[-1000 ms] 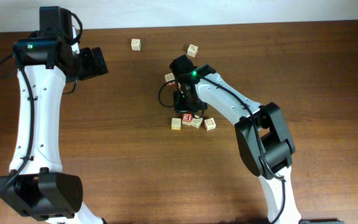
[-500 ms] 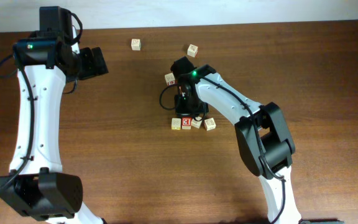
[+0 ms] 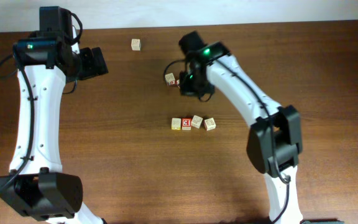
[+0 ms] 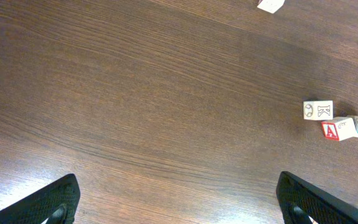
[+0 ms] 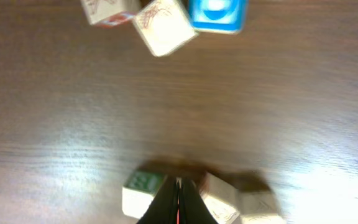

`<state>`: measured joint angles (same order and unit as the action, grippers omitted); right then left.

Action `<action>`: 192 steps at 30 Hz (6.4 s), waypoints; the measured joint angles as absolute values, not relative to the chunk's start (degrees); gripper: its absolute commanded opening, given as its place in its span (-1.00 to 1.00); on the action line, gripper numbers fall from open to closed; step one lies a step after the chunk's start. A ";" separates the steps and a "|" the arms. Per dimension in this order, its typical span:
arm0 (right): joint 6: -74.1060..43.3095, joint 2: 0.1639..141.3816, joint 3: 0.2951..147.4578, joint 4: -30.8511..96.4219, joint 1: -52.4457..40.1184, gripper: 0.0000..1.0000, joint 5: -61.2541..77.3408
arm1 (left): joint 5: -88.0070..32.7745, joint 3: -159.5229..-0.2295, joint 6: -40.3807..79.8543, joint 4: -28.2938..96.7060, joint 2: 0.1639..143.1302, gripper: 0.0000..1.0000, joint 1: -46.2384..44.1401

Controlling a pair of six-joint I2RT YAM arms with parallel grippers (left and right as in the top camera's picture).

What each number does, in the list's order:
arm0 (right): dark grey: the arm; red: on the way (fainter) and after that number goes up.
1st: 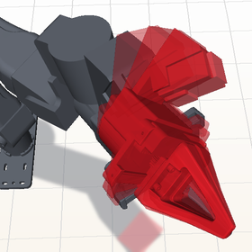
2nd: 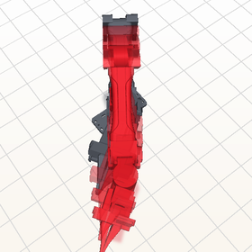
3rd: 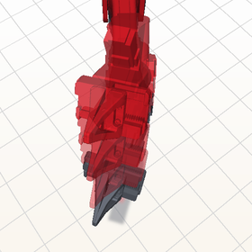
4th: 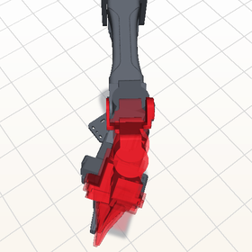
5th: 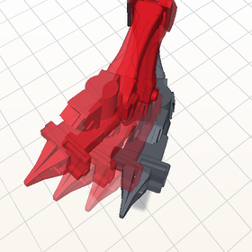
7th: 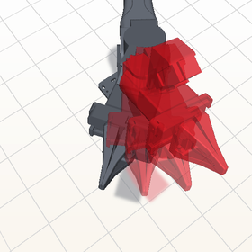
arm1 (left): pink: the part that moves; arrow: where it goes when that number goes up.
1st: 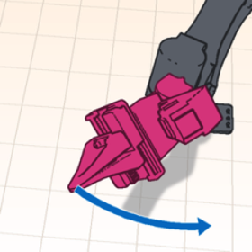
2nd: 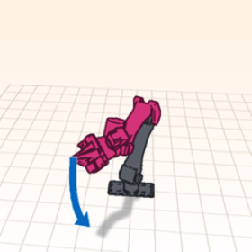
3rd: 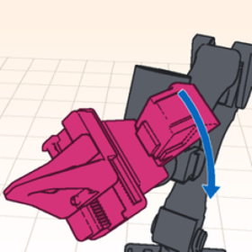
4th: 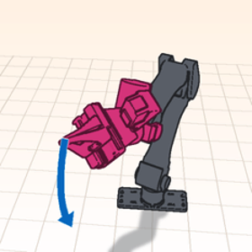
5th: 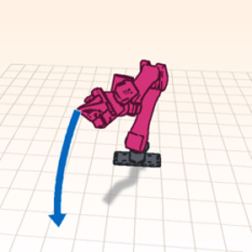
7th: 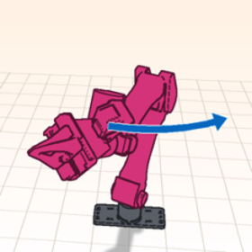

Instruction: Rotate 4 blocks

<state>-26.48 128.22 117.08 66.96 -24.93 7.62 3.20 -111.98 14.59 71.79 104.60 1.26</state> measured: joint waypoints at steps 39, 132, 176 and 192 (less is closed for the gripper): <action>-21.82 127.57 98.76 56.75 -25.74 -0.91 11.16 | 3.20 -111.98 14.59 71.75 104.60 0.99 1.26; -25.76 131.33 106.89 56.73 -35.42 -0.76 5.37 | 3.18 -111.98 14.59 68.12 111.22 0.98 1.26; -10.74 128.70 102.06 59.09 -21.74 -0.68 10.44 | -1.50 -123.26 14.59 78.43 101.51 0.99 1.26; -10.76 128.70 101.80 60.86 -23.68 -0.67 10.63 | -1.50 -123.26 14.59 78.26 101.51 0.98 1.26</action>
<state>-10.76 128.70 101.80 60.86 -23.68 10.63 -1.50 -123.26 14.59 78.26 101.51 1.26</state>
